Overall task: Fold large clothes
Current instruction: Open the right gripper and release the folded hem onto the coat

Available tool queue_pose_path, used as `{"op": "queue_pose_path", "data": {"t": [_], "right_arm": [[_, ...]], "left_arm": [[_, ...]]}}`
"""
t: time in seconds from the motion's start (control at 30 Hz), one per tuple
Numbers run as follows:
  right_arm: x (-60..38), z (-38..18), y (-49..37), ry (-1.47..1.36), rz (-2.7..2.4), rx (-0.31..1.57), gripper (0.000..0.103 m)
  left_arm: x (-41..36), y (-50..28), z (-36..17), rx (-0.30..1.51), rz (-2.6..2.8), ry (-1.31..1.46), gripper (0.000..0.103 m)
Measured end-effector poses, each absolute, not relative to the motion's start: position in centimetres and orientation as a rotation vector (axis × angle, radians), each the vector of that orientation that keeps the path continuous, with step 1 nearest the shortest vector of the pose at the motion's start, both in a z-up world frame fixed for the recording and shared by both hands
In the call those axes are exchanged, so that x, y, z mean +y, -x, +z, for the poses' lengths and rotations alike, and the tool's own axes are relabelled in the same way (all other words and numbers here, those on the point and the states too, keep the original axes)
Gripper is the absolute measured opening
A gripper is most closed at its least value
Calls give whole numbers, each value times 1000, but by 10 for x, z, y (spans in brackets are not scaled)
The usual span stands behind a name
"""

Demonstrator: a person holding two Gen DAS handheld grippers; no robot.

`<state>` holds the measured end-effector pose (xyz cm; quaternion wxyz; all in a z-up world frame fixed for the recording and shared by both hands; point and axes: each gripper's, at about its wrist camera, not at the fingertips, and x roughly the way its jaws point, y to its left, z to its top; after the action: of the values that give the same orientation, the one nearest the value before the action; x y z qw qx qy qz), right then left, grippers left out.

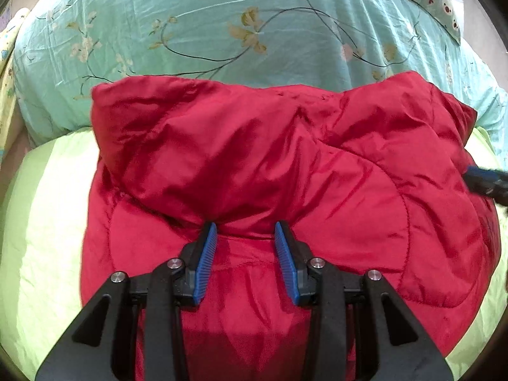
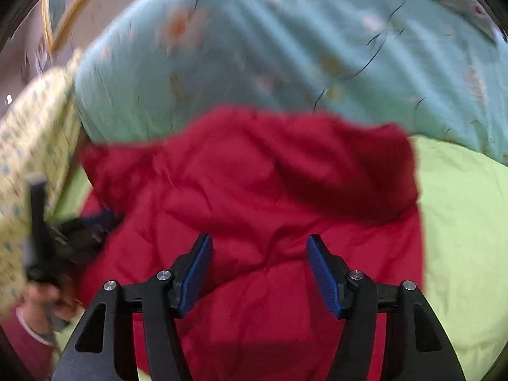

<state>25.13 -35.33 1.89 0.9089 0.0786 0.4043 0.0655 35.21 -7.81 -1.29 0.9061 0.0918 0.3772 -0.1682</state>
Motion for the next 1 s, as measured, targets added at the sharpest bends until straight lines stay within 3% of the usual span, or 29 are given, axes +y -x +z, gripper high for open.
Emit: {"op": "queue_pose_path", "data": {"t": [0.5, 1.0], "right_arm": [[-398, -38, -305, -317, 17, 847, 68], [-404, -17, -276, -346, 18, 822, 69]], "left_arm": [[-46, -412, -23, 860, -308, -71, 36], [21, -341, 9, 783, -280, 31, 36]]}}
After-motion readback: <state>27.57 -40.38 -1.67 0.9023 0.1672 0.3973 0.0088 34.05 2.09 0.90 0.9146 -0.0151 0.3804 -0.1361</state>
